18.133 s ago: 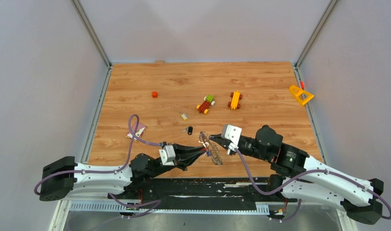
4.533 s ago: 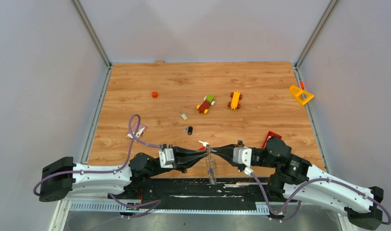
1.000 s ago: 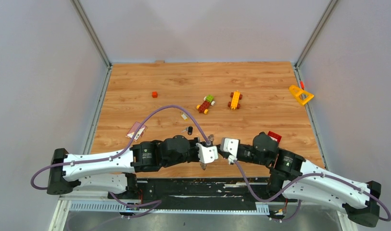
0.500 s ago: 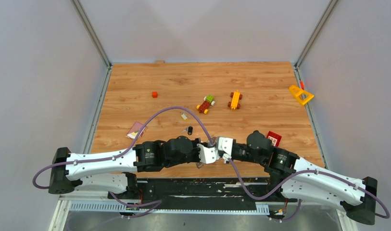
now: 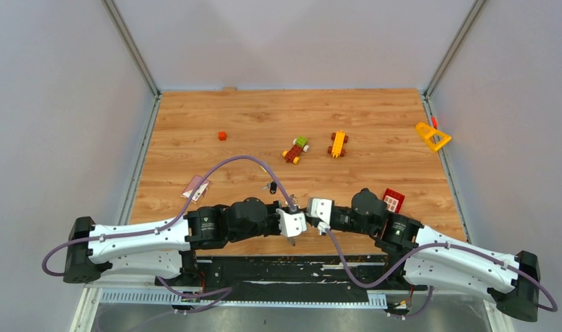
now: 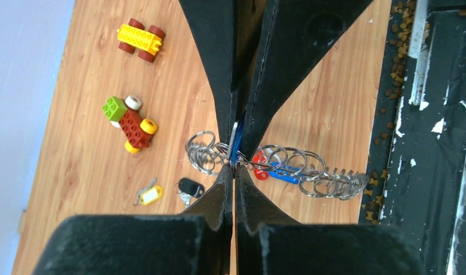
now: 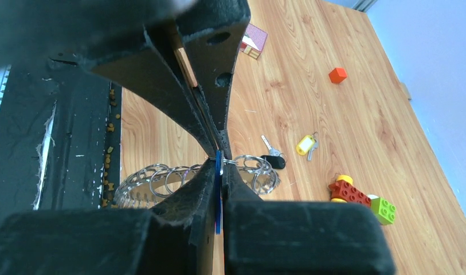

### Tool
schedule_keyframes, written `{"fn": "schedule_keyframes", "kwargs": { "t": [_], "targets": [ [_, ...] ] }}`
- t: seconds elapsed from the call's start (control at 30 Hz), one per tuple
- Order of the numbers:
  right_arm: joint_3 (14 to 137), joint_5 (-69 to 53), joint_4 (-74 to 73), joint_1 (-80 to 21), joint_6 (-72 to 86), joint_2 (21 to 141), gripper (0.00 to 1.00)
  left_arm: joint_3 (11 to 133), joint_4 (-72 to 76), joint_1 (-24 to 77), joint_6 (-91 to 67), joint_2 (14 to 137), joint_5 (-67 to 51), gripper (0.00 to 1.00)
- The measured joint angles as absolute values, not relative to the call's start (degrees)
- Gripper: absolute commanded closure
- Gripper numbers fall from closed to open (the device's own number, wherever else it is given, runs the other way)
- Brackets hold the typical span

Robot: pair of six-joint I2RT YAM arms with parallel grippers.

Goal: Remove the keys from the keyring

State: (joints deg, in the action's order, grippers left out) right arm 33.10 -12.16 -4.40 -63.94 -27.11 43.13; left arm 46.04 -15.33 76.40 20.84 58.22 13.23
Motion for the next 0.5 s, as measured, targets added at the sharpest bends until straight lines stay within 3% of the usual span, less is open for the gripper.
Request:
{"fn": "schedule_keyframes", "kwargs": {
  "t": [0.5],
  "targets": [
    [31.4, -15.4, -0.4, -63.7, -27.5, 43.1, 1.00, 41.1, -10.4, 76.0, 19.2, 53.5, 8.0, 1.00]
  ]
}}
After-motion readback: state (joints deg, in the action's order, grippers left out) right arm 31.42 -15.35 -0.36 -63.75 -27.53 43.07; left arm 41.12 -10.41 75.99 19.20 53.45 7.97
